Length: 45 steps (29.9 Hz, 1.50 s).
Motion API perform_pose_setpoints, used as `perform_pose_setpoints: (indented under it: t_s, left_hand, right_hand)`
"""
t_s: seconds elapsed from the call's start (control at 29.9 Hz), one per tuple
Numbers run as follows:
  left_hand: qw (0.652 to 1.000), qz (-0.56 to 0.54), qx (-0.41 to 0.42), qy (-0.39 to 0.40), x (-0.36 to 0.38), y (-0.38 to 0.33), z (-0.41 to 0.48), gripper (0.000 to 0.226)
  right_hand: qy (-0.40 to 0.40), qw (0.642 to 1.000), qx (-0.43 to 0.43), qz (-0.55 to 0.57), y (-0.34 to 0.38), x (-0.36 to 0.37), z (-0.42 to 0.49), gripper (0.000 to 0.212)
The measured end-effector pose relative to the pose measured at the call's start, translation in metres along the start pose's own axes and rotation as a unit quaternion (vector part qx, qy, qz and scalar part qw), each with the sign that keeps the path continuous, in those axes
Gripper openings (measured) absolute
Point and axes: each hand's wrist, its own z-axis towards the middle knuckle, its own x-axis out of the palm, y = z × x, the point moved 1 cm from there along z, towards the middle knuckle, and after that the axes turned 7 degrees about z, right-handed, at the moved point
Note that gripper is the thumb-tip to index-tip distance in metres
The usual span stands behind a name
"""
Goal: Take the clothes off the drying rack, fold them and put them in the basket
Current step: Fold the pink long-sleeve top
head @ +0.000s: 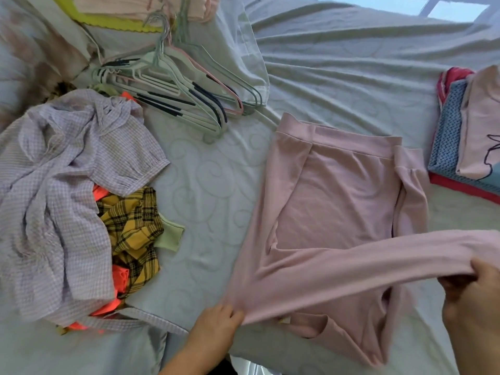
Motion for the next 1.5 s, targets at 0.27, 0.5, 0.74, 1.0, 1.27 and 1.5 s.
perform_pose_setpoints:
  t_s: [0.27,0.5,0.74,1.0,1.27,1.5]
  left_hand:
    - [0.981,-0.127,-0.039,-0.141,-0.094,-0.004,0.122,0.015]
    - [0.972,-0.113,-0.174,-0.115,-0.116,0.011,0.204,0.028]
    - [0.932,-0.257,-0.198,-0.164,-0.137,0.071,0.228,0.028]
    - [0.981,-0.111,-0.077,-0.139,-0.191,0.115,0.299,0.042]
    - [0.997,0.055,0.044,-0.042,-0.220,0.115,0.375,0.074]
    - [0.977,-0.181,0.094,-0.063,-0.250,0.135,0.392,0.012]
  right_hand:
    - [-0.028,0.999,-0.026,-0.013,-0.012,-0.017,-0.026,0.011]
    - [-0.042,0.999,-0.014,-0.023,-0.015,-0.037,-0.015,0.025]
    - [0.015,0.981,0.002,-0.192,-0.039,0.000,0.016,0.032]
    - [0.403,0.797,-0.036,-0.448,-0.123,0.114,-0.058,0.002]
    - [0.351,0.776,0.164,-0.497,-0.156,0.122,-0.073,0.025]
    - [0.323,0.856,0.111,-0.388,-0.157,0.107,-0.077,0.031]
